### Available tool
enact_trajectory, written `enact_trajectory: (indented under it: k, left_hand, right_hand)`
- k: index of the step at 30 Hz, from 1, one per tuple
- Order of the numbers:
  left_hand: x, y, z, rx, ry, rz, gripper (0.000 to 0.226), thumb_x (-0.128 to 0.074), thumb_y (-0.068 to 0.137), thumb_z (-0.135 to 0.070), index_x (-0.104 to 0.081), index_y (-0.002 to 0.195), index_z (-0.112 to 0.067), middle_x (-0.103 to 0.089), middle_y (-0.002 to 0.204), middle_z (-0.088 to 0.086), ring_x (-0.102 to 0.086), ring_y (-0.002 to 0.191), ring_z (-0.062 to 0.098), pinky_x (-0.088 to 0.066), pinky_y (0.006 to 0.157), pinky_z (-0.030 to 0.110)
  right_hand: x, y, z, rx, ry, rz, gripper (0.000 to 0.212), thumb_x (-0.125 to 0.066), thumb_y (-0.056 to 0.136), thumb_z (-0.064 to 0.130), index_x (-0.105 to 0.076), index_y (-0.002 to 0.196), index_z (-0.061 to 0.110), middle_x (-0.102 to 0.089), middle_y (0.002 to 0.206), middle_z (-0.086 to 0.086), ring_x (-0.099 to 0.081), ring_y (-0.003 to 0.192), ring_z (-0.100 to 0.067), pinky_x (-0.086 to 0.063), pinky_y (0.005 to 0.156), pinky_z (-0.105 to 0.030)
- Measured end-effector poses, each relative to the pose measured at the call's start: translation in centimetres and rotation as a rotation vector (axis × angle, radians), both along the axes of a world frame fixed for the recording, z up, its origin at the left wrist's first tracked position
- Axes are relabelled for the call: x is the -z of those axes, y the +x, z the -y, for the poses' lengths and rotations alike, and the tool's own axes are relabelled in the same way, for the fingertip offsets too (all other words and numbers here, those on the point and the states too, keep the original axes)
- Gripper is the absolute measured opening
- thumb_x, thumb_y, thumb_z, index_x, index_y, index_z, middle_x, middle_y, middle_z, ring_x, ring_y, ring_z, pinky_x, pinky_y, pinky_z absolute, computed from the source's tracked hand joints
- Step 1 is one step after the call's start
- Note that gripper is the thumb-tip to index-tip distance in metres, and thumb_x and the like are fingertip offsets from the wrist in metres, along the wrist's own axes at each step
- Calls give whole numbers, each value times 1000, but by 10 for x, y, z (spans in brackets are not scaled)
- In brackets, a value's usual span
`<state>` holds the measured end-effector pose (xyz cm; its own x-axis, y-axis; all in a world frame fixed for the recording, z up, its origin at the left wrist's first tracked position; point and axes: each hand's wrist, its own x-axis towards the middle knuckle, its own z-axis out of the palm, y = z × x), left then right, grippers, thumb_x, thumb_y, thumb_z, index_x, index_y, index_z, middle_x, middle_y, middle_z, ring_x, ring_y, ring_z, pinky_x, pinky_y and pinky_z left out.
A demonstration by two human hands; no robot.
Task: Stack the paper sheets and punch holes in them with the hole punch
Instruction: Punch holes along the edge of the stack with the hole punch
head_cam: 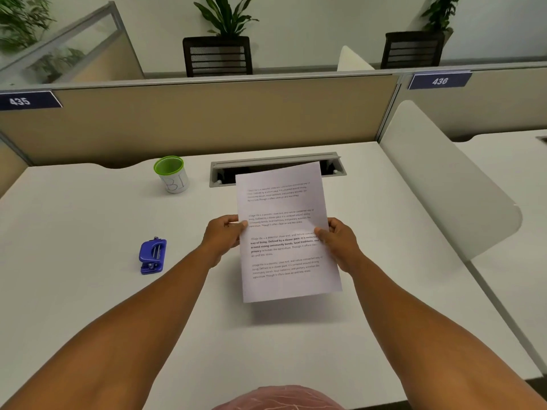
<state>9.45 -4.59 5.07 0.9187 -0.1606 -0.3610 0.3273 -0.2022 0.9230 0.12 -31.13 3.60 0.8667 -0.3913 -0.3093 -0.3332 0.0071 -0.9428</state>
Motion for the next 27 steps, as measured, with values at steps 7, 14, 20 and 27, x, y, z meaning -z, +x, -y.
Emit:
enact_trajectory:
  k: [7,14,20,27]
  left_hand:
    - [22,17,-35,-367,200,17,8,-66,88,-29,-69,96,-27,-70,102,-1,-66,93,20,-55,83,35]
    - [38,24,-88,-711,449,30,16,-55,93,-23,-66,104,-20,-63,102,-1,-59,96,24,-49,75,32]
    - [48,30,-125,-762,710,-17,35,-62,92,-34,-59,121,-16,-51,132,14,-44,124,34,-46,93,46]
    - [67,31,-153,-720,743,-88,41,-55,94,-40,-59,125,-13,-59,129,14,-52,121,35,-48,98,50]
  right_hand:
    - [17,8,-3,41,-54,-92,19,-59,88,12,-65,105,17,-71,107,-7,-69,94,-29,-57,89,-47]
    - [34,18,-10,39,-89,-161,19,-57,86,13,-63,103,20,-70,102,-2,-68,94,-28,-56,90,-49]
    - [43,24,-14,32,-86,-185,17,-57,86,15,-63,102,19,-70,101,-2,-68,93,-28,-57,88,-50]
    - [51,29,-19,44,-94,-214,13,-59,86,16,-63,94,24,-70,98,2,-69,93,-27,-57,87,-46]
